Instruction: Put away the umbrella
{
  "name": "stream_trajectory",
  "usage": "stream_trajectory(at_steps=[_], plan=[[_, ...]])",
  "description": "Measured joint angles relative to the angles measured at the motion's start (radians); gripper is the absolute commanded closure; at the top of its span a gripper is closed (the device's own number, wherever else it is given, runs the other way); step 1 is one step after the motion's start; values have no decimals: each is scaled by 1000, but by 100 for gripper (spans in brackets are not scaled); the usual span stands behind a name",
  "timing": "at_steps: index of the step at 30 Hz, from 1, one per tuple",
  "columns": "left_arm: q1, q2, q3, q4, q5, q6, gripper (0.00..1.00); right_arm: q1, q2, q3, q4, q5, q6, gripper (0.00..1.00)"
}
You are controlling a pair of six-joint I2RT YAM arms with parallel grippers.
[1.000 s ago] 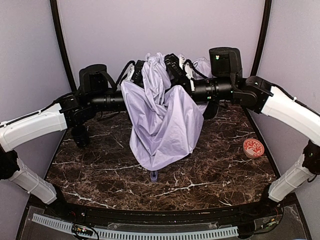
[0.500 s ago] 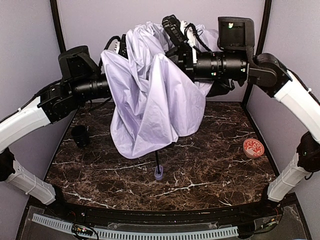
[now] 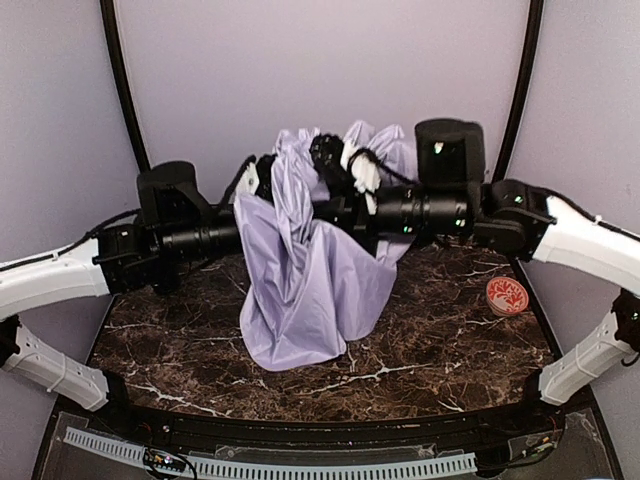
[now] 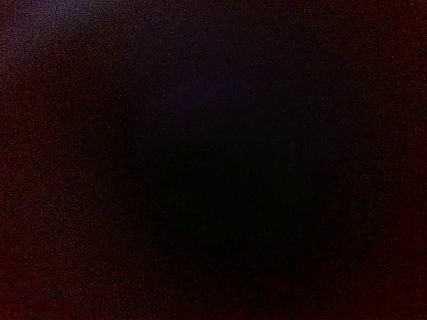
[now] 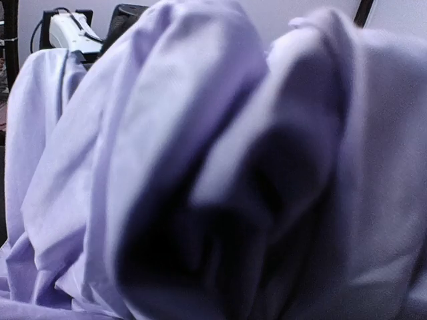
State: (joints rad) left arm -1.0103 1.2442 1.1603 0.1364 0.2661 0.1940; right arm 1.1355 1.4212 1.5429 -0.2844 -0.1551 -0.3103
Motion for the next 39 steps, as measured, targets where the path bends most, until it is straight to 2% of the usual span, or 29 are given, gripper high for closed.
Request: stream_trajectory(at_steps=[3,5,8,10,17,24,30,35,39], plan=[[35,-26,-323,140,-40,-46,72,-11,21,-316,206,20,84,93],[67,6,-520,215,-29,-96,73,-14,106,-481,314,38,144,93],[81,49,-671,257,-1,-173,75,-29,210,-585,362,68,230,93],[88,51,-686,282,-3,-217,75,-37,222,-587,370,77,246,93],[89,65,-669,398,-2,-241,78,-28,216,-470,358,96,242,93],[84,70,-546,340,-1,-188,71,-28,146,-402,266,135,217,89],[76,74,-236,245,-28,-45,68,-29,52,-153,94,240,42,90],[68,93,-31,205,-18,65,68,0,19,-12,77,330,-146,90],[62,105,-24,200,-31,120,67,10,9,-22,91,380,-247,91]])
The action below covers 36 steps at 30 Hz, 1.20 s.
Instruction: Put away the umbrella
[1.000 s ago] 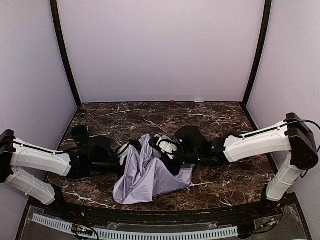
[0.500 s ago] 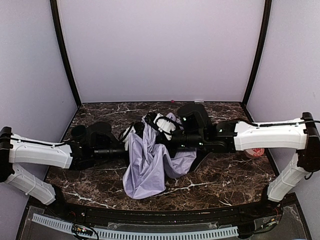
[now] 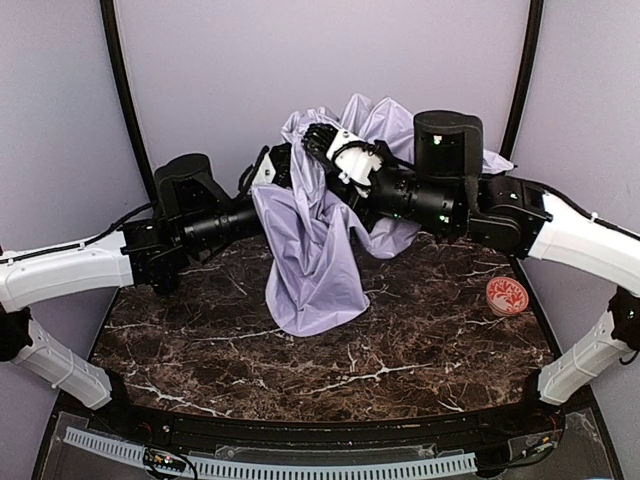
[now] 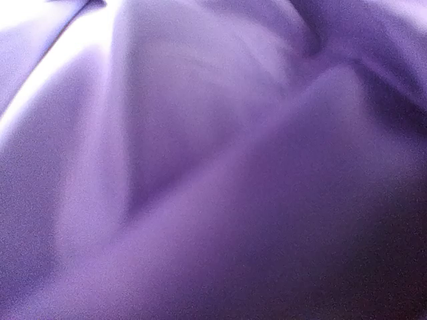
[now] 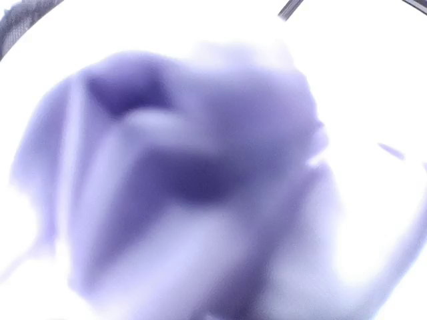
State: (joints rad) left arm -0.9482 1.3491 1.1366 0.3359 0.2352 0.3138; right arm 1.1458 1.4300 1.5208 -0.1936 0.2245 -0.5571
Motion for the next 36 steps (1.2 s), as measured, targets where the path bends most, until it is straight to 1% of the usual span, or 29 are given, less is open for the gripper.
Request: stream_trajectory(at_steps=[2,5,7,9,10,11,13,15,17,19,25,28,32,36], plan=[[8,8,-46,14,-6,7,66,1,4,-60,27,21,-24,93],[43,42,-223,98,10,-9,63,-1,52,-193,76,49,-24,95],[70,101,-357,151,19,-34,61,-7,130,-283,106,62,0,96],[86,191,-483,187,29,-77,64,-5,244,-365,146,59,42,97],[89,227,-539,207,31,-103,64,2,302,-394,156,57,68,97],[91,249,-592,234,31,-130,63,7,351,-412,166,57,93,97],[94,241,-703,320,31,-185,65,29,406,-425,188,56,134,97],[95,221,-745,373,31,-217,65,42,418,-425,223,55,167,97],[93,214,-738,375,37,-227,62,47,416,-420,248,57,191,97],[92,213,-717,356,39,-229,54,44,414,-412,256,56,208,96],[89,193,-601,221,37,-214,25,-1,359,-406,231,-3,308,95],[86,118,-545,132,5,-206,8,-32,288,-406,201,-44,382,95],[86,-76,-504,43,-62,-186,2,-76,176,-406,181,-113,496,97],[86,-229,-434,-50,-137,-167,1,-118,117,-388,165,-167,621,100]])
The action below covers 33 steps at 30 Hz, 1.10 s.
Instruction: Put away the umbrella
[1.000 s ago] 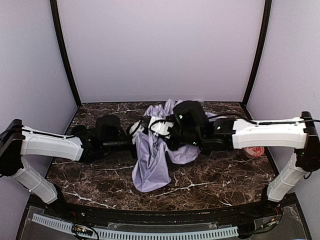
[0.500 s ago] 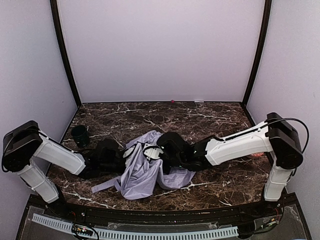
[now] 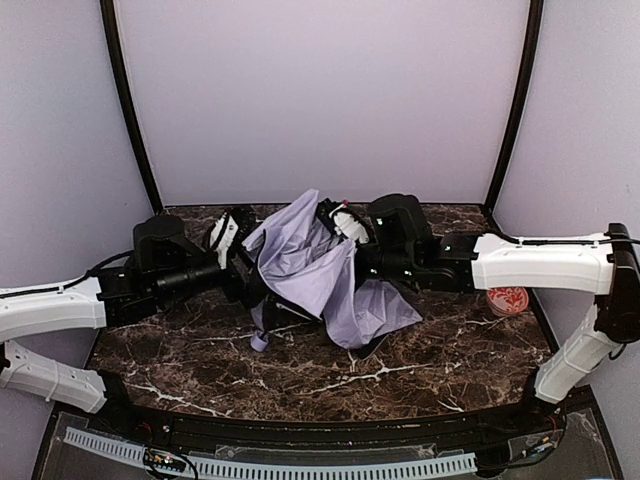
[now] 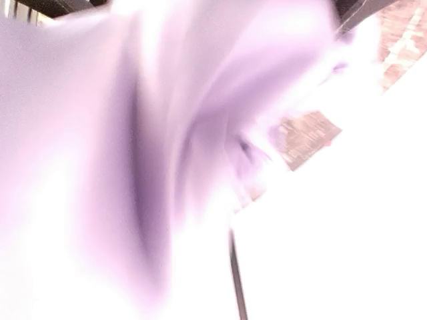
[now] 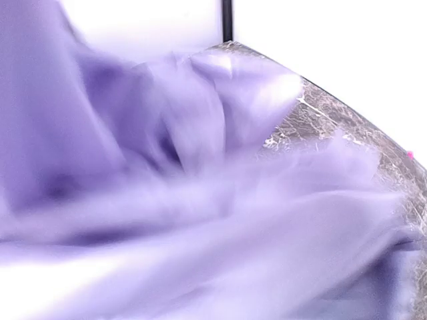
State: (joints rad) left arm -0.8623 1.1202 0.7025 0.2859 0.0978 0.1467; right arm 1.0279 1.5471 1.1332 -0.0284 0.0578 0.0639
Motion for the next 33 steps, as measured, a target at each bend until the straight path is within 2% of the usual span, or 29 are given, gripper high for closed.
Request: stream_trajectory(at_steps=[5,9,11,17,20,22,24,25,26,29,30,33], plan=[[0,-119,30,-97,-68,10,2,-70,-1,61,-66,-25,188,100],[0,-173,31,-161,-91,8,10,-120,-1,65,-101,-11,339,100],[0,-174,38,-183,-78,5,11,-134,0,59,-97,-2,422,99],[-48,-66,64,-190,-44,10,2,-127,25,50,-31,-16,632,100],[-74,29,68,-163,-18,21,1,-103,41,37,3,-14,701,99],[-79,93,70,-145,0,30,1,-74,61,37,18,-13,730,93],[-79,154,83,-141,12,36,3,-45,80,37,20,-14,753,81],[-79,181,88,-133,16,39,7,-32,86,31,26,-17,756,74],[-79,206,91,-122,19,45,16,-23,88,22,29,-21,766,67],[-78,233,93,-97,15,60,58,-8,87,-7,27,-46,776,51],[-78,233,93,-85,12,70,68,-6,87,-16,19,-59,770,47],[-78,225,92,-33,12,88,89,-6,66,-35,-21,-90,755,32]])
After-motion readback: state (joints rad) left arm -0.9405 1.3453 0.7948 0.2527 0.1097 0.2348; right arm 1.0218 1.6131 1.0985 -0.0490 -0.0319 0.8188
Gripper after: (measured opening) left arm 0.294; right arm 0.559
